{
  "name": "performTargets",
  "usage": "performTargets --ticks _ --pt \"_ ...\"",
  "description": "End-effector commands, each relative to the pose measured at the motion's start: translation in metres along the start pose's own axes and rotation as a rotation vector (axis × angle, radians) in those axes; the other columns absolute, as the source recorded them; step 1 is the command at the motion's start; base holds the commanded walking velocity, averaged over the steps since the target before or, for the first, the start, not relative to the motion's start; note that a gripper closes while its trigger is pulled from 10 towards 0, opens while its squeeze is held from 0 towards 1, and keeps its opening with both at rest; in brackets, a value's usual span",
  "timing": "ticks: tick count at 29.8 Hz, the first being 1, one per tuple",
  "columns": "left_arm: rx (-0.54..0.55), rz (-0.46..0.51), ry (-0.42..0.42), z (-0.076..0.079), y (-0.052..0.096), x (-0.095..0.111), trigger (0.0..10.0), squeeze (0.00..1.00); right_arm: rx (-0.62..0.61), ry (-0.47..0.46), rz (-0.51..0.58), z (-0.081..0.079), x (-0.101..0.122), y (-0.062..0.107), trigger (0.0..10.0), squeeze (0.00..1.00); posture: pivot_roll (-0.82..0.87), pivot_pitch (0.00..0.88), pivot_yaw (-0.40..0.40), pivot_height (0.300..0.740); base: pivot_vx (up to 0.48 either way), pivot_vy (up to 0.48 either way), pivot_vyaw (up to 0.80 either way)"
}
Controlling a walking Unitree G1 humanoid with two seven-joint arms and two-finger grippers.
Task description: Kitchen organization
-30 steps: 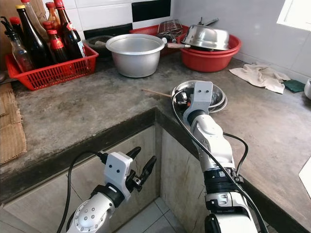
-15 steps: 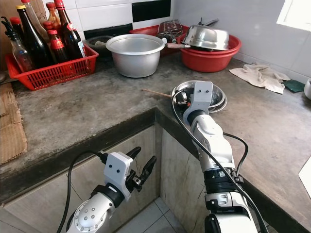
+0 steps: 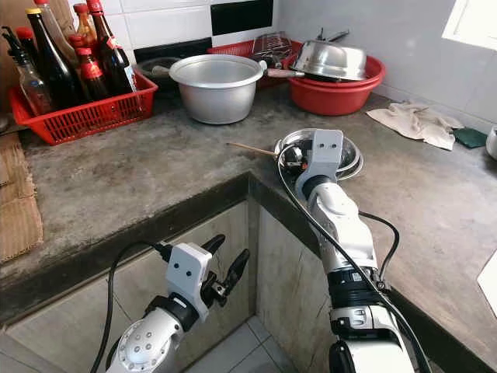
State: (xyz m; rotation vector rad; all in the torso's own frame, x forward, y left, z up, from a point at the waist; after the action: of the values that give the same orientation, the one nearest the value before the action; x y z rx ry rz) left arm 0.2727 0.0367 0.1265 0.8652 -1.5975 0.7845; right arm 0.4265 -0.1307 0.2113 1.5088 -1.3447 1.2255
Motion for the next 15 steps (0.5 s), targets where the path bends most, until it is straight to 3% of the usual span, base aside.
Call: performTargets --ticks 1,7,8,15 --pt "-0.002 0.000 -0.002 0.0007 -0.0011 0.0011 10.0 0.00 -0.004 0.006 0.020 -0.0002 0.0077 -0.0026 10.0 1.00 0.05 0.023 -0.063 0.740 0.000 0.000 0.00" --pt "-0.004 0.000 -0.003 0.0007 -0.0011 0.0009 10.0 0.00 -0.008 0.015 0.023 0.0000 0.0083 -0.0024 10.0 1.00 0.05 0.024 -0.062 0.740 0.000 0.000 0.00" --pt "-0.004 -0.001 -0.003 0.0007 -0.0010 0.0008 10.0 0.00 -0.009 0.016 0.023 -0.0001 0.0082 -0.0021 10.0 0.00 0.05 0.024 -0.059 0.740 0.000 0.000 0.00" --pt "-0.003 -0.001 -0.003 0.0005 -0.0010 0.0008 10.0 0.00 -0.019 0.021 0.002 0.0016 0.0044 -0.0025 10.0 0.00 0.05 0.025 -0.060 0.740 0.000 0.000 0.00"
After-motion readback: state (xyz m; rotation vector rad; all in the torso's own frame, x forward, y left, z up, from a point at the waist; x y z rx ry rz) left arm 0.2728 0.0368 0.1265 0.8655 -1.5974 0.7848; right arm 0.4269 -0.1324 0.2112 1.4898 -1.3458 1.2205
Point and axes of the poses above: a point about 5 cm out from each wrist's last joint towards the gripper, its own y axis pointing back from the gripper into the wrist, its own x axis along the axis of the wrist's last joint, z = x × y, the point moved 6 cm from there along -y, pointing out of the wrist towards the gripper, and after that the axes turned 6 degrees about -y, right-handed, at the moved point
